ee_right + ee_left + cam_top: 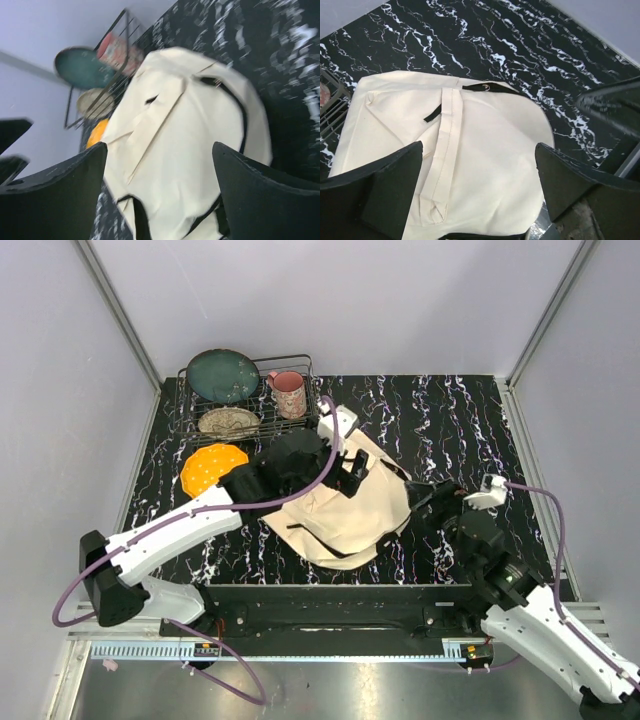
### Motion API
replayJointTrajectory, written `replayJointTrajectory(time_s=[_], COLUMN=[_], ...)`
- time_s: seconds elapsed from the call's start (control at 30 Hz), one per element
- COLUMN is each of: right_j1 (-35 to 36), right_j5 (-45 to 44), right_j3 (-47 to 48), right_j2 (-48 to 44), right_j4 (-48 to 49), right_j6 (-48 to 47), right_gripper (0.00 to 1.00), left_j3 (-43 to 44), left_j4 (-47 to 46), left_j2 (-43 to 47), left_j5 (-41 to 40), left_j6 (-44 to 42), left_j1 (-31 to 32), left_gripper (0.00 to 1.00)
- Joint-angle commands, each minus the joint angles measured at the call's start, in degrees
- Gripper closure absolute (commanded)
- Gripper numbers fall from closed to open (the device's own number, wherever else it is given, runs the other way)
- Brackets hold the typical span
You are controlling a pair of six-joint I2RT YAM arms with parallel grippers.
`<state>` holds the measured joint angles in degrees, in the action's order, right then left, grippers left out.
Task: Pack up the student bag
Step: Place the book in the student bag, then adjust the student bag at the center of the board.
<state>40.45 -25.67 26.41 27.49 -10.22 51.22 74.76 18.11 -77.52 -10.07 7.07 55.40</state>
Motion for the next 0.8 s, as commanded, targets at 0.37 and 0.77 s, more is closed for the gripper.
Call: replayJointTrajectory(time_s=[0.37, 0.77], right_j1=[-25.2, -28.5], right_j5=[21.7, 51.2], right_j3=[27.4, 44.8], right_j2=[38.7, 66.6], right_j4=[-12.8, -10.6], right_j6=[-23.1, -36.8], right_gripper=[0.00, 0.00], left_j3=[-21.8, -44.3], left_j4=[-1.3, -4.5], left_j2=[15.3, 29.0], left_j5=[-0.4, 5.1], left_j6=[21.9, 37.4], left_j1=[-4.9, -7.9], left_gripper=[0.01, 0.01])
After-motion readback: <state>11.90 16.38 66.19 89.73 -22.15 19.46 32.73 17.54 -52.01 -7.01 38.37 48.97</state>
